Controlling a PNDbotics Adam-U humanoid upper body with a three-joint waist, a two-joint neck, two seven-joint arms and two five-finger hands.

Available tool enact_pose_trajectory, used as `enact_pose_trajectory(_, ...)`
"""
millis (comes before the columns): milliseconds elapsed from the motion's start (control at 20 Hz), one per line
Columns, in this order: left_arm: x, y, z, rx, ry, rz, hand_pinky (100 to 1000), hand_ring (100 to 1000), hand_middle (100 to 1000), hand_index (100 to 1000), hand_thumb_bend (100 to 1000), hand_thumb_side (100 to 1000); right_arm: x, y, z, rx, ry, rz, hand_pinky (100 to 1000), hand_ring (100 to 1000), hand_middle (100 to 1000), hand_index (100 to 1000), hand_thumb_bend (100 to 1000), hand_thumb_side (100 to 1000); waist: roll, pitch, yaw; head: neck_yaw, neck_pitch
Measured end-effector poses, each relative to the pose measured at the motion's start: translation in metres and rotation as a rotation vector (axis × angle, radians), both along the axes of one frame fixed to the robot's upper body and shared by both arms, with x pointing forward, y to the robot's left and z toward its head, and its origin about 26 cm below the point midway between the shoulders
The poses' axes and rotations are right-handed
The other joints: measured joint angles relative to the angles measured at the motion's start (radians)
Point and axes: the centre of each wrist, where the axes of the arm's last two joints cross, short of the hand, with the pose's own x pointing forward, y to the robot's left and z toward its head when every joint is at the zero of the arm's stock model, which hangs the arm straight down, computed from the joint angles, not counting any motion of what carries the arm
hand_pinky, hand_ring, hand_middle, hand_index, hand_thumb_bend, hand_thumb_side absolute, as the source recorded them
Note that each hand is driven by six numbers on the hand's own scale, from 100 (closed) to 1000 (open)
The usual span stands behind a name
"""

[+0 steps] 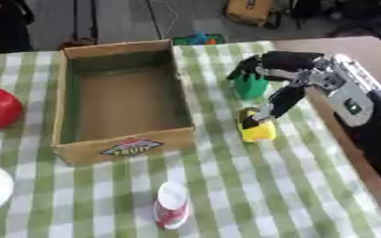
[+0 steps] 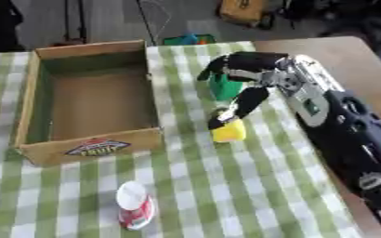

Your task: Pick up objects on the table and place them in the box.

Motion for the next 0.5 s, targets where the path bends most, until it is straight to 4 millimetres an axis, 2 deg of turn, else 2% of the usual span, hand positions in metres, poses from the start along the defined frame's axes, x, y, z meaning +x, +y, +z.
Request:
enact_pose_trajectory(200, 0.0, 0.0, 0.0, 0.0, 0.0, 0.001, 725, 906, 819, 912, 100, 935, -0.003, -0.007, -0.001, -0.042, -0.003, -0.027, 651, 757, 834, 930, 763, 671, -0.001, 0.001, -0.002, 0.0, 0.0)
enact_pose_trajectory(500, 0.0, 0.0, 0.0, 0.0, -0.002, 0.001, 726, 905, 819, 912, 100, 935, -0.003, -0.02, -0.006, -0.094, 0.013, -0.064, 632, 724, 834, 931, 752, 646, -0.001, 0.006, -0.002, 0.0, 0.0)
